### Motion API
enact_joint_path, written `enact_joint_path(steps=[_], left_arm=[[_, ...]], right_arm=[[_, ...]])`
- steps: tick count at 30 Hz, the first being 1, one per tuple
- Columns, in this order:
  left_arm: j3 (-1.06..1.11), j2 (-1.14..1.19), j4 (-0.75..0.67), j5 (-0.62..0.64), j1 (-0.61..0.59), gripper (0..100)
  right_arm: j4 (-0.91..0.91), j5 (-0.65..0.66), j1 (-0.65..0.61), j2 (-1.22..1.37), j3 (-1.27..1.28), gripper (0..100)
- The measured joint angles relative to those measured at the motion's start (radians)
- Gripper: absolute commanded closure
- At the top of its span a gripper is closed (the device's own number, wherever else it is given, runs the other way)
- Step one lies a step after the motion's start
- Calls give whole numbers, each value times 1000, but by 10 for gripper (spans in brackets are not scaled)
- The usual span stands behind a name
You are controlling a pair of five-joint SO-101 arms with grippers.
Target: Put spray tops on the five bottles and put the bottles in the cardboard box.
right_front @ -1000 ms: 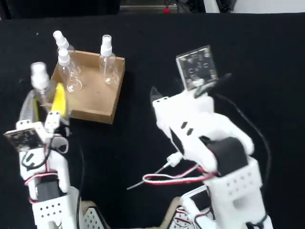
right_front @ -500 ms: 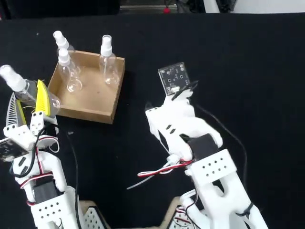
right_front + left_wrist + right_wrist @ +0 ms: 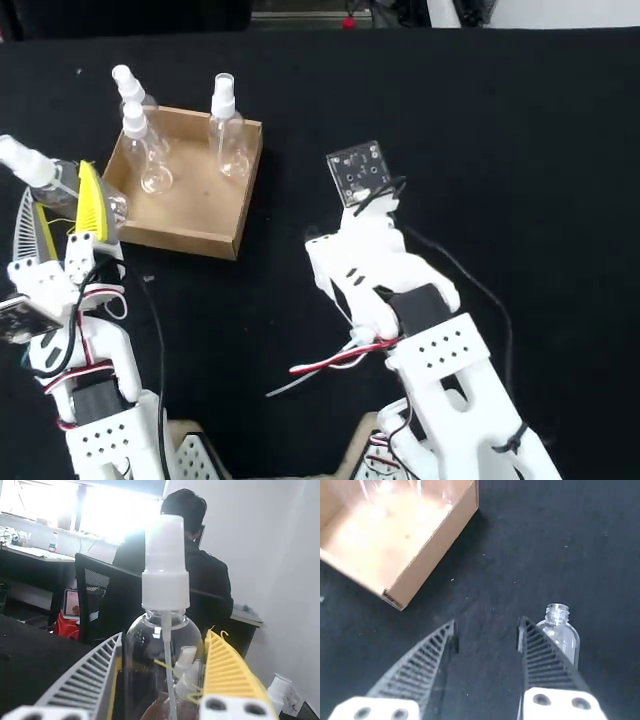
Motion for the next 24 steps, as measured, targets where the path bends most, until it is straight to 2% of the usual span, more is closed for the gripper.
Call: enact_joint_path(steps=[15, 19, 24], left_arm=[[-14, 15, -25, -81, 9, 830], [-61, 117, -25, -81, 9, 830], [-264, 359, -26, -81, 9, 830]], right_arm=[[-72, 0, 0, 0, 68, 821], [-72, 0, 0, 0, 68, 821], [-72, 0, 0, 0, 68, 821]])
